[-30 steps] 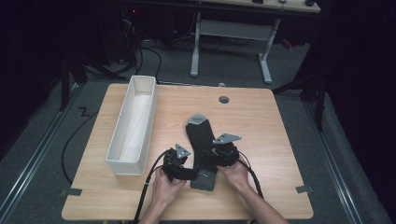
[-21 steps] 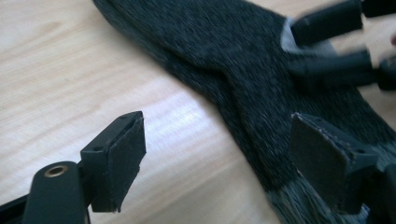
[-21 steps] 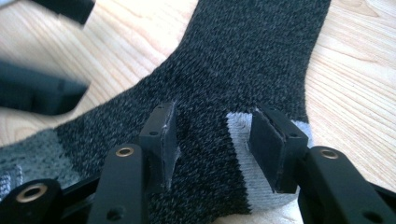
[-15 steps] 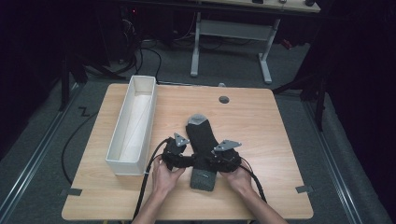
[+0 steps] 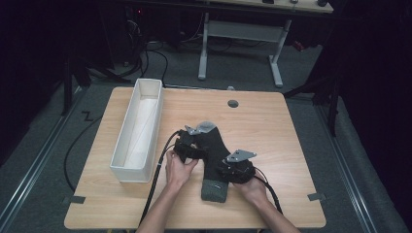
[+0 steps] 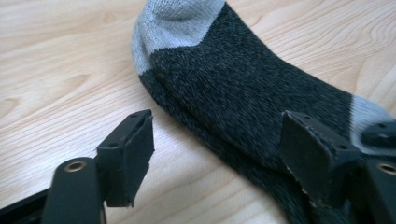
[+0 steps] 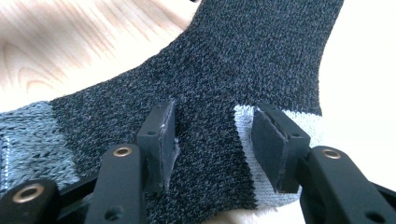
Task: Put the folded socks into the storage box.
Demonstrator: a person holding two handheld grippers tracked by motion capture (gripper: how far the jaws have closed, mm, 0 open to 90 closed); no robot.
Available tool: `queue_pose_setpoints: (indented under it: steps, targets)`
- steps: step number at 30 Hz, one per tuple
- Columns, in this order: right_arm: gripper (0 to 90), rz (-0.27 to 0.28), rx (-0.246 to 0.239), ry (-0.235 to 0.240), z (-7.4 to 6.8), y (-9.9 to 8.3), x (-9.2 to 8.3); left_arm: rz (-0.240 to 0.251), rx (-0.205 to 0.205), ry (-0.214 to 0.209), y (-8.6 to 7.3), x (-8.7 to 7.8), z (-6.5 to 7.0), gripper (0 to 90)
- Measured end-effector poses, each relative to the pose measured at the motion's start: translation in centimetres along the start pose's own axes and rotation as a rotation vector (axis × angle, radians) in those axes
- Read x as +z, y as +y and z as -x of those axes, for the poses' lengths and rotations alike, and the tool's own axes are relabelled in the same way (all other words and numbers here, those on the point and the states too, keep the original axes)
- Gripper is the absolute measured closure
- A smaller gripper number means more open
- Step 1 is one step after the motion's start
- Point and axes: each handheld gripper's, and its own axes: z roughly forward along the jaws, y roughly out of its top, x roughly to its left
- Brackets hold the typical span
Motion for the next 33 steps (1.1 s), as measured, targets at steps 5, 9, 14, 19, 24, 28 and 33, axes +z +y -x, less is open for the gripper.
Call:
queue_pose_setpoints:
  steps: [5, 9, 14, 19, 24, 28, 33]
  targets:
    - [50.1, -0.004, -0.011, 0.017, 0.1, -0.4, -0.5, 0.019, -0.007, 0.02, 0.6, 0.9, 0.3, 26.3]
    - [50.1, -0.015, -0.023, 0.033, 0.3, -0.5, -0.7, 0.037, -0.029, 0.046, 1.3, 1.9, 0.1, 26.5]
    - [50.3, -0.015, -0.018, 0.044, 0.4, -0.6, -0.8, 0.025, -0.049, 0.081, 1.9, 3.0, -0.6, 27.6]
    - [50.4, -0.009, -0.018, 0.048, 0.4, -0.7, -0.7, 0.004, -0.063, 0.098, 1.8, 4.1, -1.6, 29.5]
    - [50.5, -0.01, -0.019, 0.049, 0.4, -0.7, -0.7, 0.015, -0.107, 0.082, 1.7, 5.2, -1.8, 33.0]
    - [50.6, -0.018, -0.022, 0.042, 0.4, -0.6, -0.7, -0.009, -0.141, 0.067, 1.5, 5.7, -2.3, 36.5]
    - [50.7, -0.022, -0.023, 0.042, 0.4, -0.5, -0.7, -0.045, -0.107, 0.029, 1.4, 5.7, -2.3, 46.6]
